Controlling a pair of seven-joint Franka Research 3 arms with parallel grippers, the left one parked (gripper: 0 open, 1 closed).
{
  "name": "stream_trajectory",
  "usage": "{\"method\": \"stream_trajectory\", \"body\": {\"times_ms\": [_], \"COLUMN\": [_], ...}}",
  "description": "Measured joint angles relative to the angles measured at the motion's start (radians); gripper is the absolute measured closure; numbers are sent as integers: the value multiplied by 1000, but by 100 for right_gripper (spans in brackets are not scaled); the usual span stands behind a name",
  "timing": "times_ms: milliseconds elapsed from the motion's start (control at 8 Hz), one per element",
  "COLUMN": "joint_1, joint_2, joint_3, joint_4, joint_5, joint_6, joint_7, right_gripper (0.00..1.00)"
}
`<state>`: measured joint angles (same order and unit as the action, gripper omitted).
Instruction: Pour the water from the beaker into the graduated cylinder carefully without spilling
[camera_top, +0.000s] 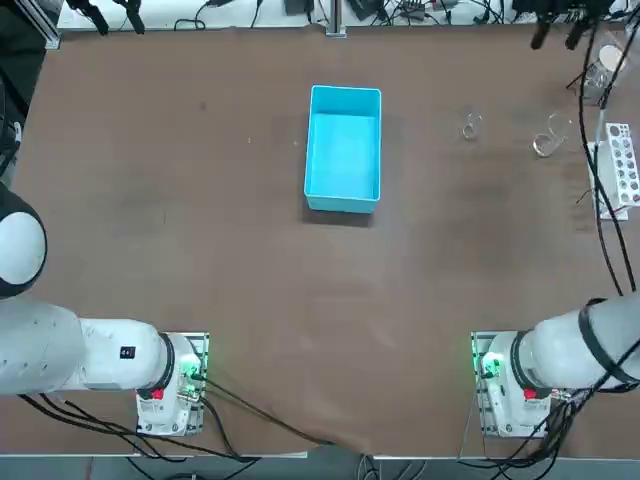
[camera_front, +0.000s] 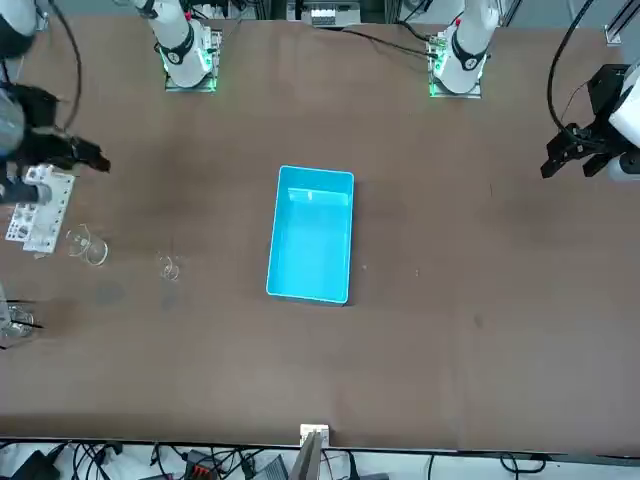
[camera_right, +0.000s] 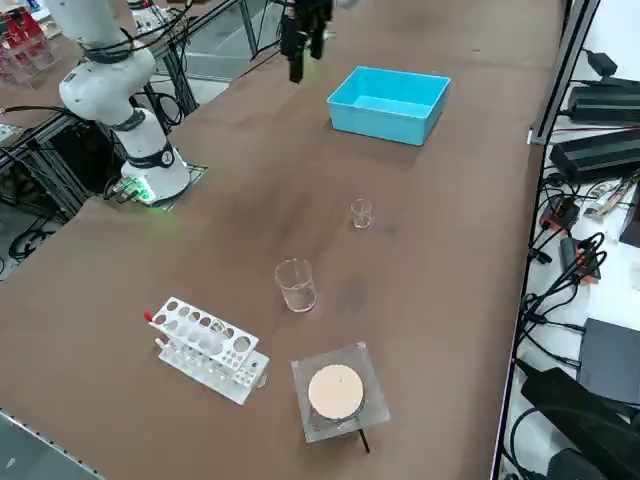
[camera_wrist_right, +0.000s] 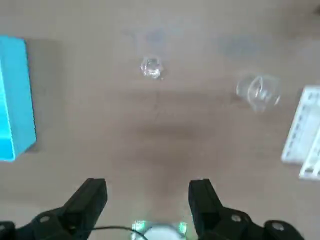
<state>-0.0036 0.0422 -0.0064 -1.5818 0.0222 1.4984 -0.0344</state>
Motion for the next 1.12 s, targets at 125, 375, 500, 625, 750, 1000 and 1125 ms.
{"method": "stream_trajectory", "body": {"times_ms": [125,375,500,625,750,1000,1125], "joint_1": [-3,3,10,16,16,16,16], "joint_2": [-74,-171,-185,-183,-174,-155,-150], "joint_3": [1,8,11,13,13,13,13], "joint_4": [-86,-206,-233,-243,-243,-232,-227], "joint_5": [1,-6,-29,-48,-52,-53,-53], "joint_6": [102,193,191,181,175,175,175], "joint_7": [-14,-14,-17,-18,-18,-20,-20], "right_gripper": [0,0,0,0,0,0,0]}}
